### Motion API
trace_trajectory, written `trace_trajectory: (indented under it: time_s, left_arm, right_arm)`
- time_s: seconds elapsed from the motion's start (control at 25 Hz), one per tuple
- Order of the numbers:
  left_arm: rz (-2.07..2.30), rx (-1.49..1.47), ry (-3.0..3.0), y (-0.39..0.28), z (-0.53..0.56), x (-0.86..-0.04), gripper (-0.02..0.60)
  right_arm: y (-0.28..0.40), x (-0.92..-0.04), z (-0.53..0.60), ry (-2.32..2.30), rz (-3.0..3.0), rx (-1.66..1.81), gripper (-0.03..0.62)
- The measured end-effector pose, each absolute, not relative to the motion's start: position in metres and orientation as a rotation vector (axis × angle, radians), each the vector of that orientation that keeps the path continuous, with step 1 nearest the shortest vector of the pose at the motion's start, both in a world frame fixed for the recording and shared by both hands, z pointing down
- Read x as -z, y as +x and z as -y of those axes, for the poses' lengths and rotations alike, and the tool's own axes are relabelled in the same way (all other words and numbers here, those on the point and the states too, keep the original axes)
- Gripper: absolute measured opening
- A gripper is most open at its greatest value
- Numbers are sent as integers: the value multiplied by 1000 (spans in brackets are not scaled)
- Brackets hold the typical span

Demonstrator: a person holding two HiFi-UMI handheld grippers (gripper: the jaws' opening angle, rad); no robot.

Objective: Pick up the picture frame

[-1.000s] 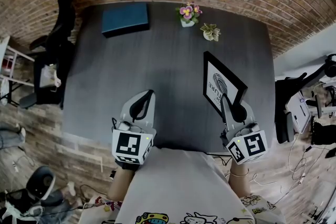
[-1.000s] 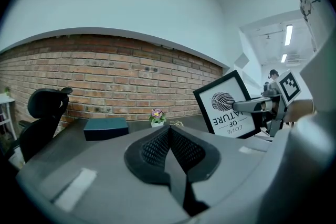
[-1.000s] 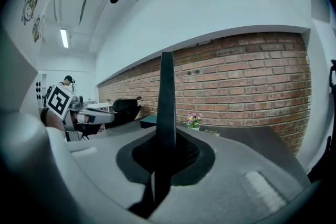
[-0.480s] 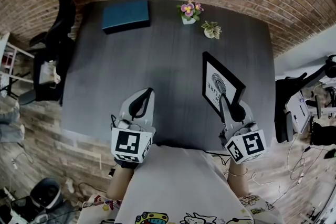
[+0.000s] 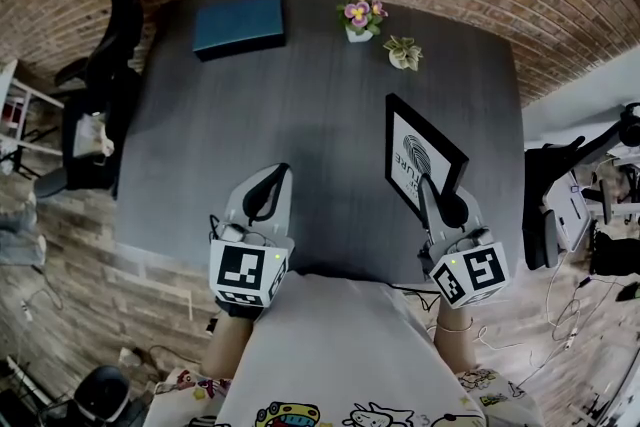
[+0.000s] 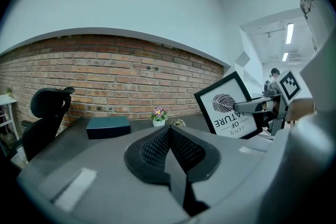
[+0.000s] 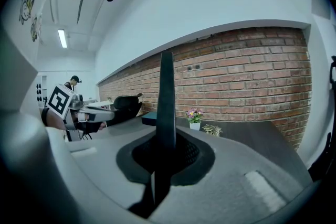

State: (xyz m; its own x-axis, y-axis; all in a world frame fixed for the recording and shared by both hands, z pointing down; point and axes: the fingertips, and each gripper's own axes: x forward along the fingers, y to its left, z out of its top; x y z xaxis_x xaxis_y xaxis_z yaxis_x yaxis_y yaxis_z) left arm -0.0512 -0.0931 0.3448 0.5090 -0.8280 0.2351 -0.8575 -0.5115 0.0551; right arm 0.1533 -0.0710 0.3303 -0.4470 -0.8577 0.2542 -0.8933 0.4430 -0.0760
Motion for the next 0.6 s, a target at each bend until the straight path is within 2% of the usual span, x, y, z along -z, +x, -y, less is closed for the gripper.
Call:
trace_trajectory:
  time_s: [0.6]
  left_arm:
    - [1469, -187, 2561, -52, 104, -340, 14]
  right_arm:
    - [157, -331, 72, 1561, 2507, -295, 12]
